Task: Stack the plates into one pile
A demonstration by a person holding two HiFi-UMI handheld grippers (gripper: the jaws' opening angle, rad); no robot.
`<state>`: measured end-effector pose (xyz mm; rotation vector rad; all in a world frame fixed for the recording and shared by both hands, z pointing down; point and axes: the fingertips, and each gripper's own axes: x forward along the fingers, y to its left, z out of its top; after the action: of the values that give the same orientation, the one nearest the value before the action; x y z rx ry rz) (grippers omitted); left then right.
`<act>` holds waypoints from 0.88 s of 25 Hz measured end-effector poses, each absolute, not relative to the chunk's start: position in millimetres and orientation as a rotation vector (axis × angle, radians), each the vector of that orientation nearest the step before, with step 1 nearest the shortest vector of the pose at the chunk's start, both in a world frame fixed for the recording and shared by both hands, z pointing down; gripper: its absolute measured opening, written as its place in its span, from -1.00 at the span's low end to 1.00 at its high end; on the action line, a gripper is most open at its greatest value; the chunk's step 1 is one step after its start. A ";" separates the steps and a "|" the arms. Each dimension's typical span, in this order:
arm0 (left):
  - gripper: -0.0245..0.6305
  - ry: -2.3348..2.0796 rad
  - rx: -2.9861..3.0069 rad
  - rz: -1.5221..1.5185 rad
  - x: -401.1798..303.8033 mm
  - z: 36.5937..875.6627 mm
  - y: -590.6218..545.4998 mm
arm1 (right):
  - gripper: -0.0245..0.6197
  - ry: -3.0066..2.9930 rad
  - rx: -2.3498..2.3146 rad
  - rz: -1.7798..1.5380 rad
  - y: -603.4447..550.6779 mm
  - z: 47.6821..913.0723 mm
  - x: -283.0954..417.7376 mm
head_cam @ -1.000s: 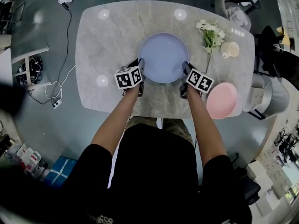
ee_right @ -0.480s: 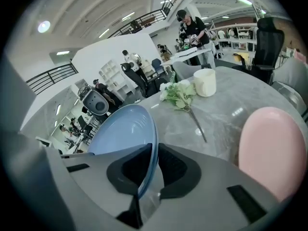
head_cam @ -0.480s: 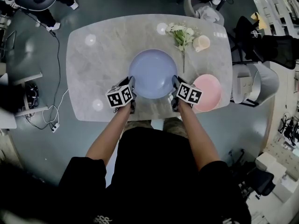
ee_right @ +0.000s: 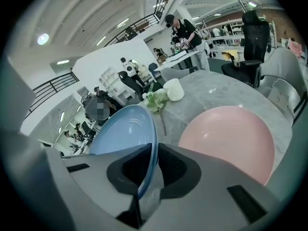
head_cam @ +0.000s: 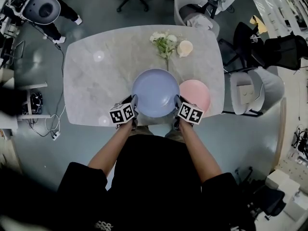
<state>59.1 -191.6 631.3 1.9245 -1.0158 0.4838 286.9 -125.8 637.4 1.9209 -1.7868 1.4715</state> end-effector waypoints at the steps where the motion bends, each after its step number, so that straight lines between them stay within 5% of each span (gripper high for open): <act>1: -0.70 -1.029 1.923 0.486 70.7 628.6 -183.4 | -0.78 -1.793 1.915 1.474 -117.6 636.4 298.7; 22: -0.74 -1.140 1.835 0.489 256.5 647.4 -49.2 | -0.78 -1.839 1.793 1.467 -1.6 647.8 490.1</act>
<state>256.5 -49.2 647.4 1.8350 -1.1400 0.4895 490.1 -1.6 647.8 1.7926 -1.8391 1.4674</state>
